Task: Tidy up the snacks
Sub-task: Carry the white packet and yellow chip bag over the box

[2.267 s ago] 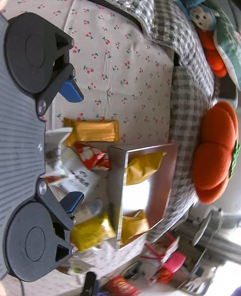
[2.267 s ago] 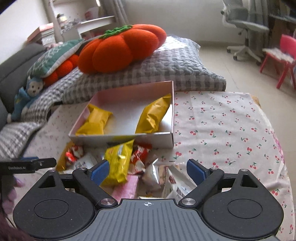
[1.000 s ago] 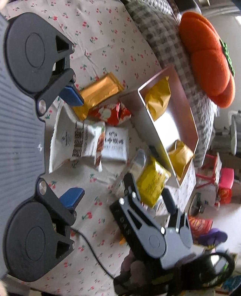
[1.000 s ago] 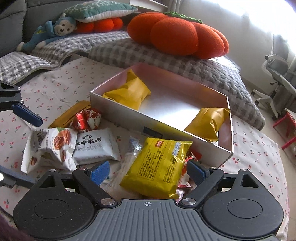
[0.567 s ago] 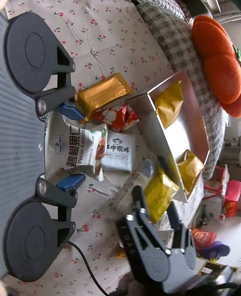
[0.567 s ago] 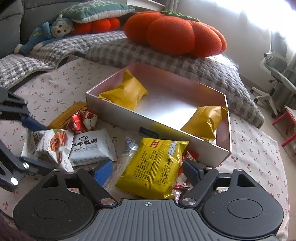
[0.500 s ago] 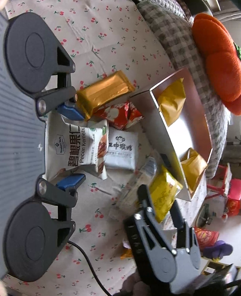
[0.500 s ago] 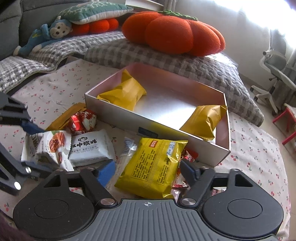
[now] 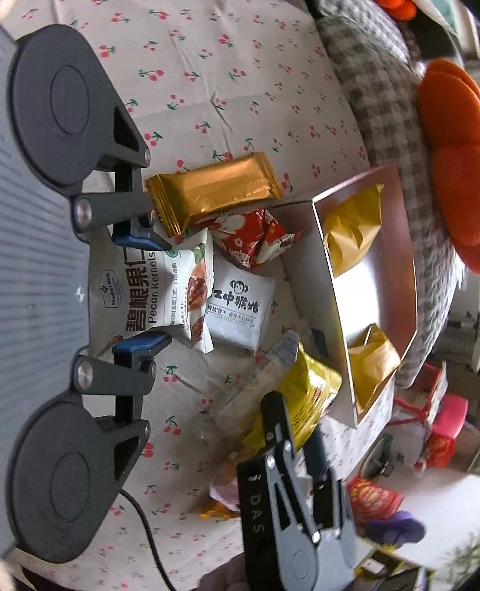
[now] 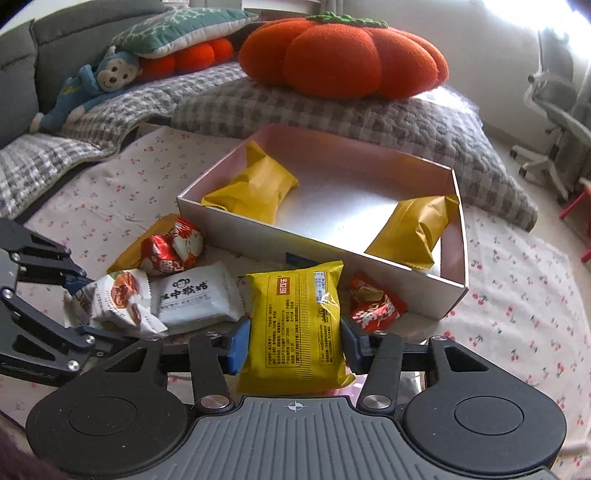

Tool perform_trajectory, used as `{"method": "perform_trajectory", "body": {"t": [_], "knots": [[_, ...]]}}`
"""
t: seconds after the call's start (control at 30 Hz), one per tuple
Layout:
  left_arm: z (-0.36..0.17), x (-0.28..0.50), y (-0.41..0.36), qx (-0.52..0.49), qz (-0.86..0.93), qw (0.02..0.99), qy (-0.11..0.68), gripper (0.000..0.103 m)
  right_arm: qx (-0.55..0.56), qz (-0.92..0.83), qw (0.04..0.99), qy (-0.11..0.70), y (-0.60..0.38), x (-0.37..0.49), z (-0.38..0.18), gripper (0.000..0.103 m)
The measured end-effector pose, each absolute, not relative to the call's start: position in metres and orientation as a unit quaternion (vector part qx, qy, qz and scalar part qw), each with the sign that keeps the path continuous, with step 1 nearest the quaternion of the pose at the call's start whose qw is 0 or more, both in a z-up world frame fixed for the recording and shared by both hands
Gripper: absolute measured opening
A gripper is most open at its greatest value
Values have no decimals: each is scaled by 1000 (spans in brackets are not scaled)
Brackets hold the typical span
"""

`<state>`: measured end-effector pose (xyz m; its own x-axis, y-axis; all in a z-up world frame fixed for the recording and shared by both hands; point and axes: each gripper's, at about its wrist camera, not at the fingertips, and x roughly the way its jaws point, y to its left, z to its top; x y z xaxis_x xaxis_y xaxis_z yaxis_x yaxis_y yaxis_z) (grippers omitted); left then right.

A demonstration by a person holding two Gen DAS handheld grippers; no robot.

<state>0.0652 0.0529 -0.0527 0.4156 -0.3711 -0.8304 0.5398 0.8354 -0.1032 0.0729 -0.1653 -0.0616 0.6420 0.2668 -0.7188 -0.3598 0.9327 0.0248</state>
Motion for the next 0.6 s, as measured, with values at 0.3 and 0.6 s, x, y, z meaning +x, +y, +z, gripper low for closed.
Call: {"method": "perform_trajectory", "body": {"t": [0.3,0.6], "knots": [[-47,69,62,36,-248,841,479,40,-29,178,898,402,-172,70,-53,49],[-36,68,64,20,-224,852,472,40,-13,179,895,408,-179,68,-36,49]]}}
